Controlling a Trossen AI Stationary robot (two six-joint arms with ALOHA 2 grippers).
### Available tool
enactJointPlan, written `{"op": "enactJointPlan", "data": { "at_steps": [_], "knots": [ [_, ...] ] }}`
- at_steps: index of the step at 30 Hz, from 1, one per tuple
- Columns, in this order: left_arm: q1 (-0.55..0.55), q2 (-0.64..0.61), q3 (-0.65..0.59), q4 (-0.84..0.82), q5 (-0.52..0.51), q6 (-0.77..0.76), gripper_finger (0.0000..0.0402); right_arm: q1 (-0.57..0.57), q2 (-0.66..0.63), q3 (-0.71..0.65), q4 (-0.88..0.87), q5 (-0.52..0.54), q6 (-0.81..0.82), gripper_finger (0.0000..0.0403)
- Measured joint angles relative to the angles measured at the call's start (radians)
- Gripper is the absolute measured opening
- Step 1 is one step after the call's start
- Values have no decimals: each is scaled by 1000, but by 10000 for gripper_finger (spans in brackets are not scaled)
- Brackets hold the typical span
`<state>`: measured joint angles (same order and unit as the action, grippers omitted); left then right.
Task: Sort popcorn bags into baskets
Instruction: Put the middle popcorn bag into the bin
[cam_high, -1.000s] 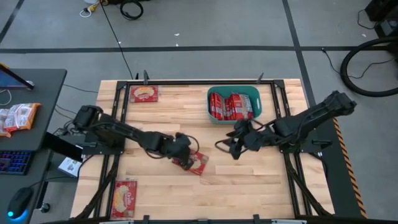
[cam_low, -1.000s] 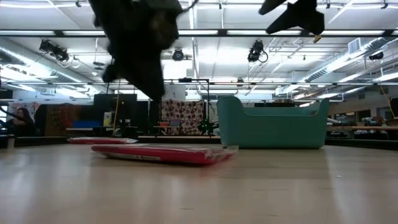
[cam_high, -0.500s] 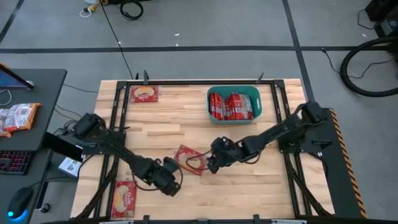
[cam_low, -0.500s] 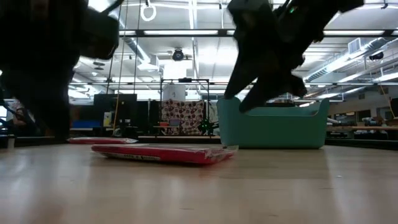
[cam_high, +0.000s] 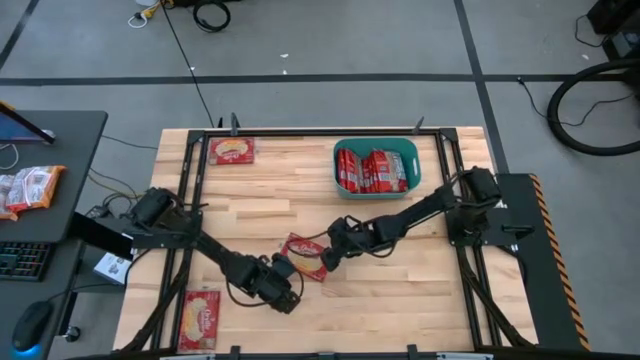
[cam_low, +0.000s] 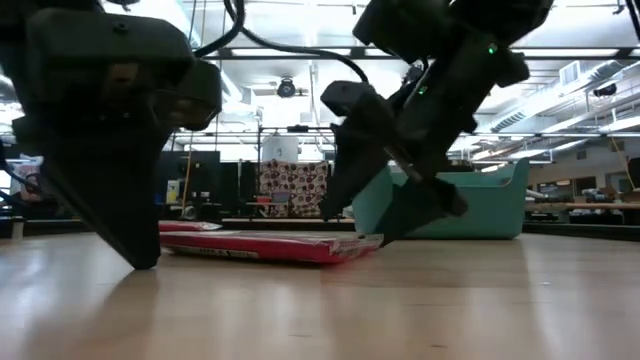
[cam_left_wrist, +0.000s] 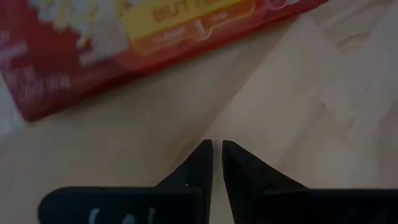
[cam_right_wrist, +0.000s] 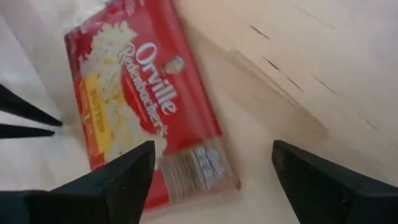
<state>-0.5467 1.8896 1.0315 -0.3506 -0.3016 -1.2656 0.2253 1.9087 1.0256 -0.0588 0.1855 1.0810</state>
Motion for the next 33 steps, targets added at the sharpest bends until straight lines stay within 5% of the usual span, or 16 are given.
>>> {"op": "enactJointPlan", "data": {
  "at_steps": [8, 22, 29, 33],
  "knots": [
    [80, -4, -2, 11, 27, 131, 43, -25, 59, -4, 306, -203, -37, 313],
    [177, -6, -5, 37, 82, 449, 43, -16, 35, -8, 350, -249, 70, 257],
    [165, -4, -6, 43, 64, 656, 43, -11, 21, 2, 425, -466, -57, 244],
    [150, -3, -6, 49, 28, 704, 43, 1, 21, 1, 302, -343, -115, 243]
  ]
}}
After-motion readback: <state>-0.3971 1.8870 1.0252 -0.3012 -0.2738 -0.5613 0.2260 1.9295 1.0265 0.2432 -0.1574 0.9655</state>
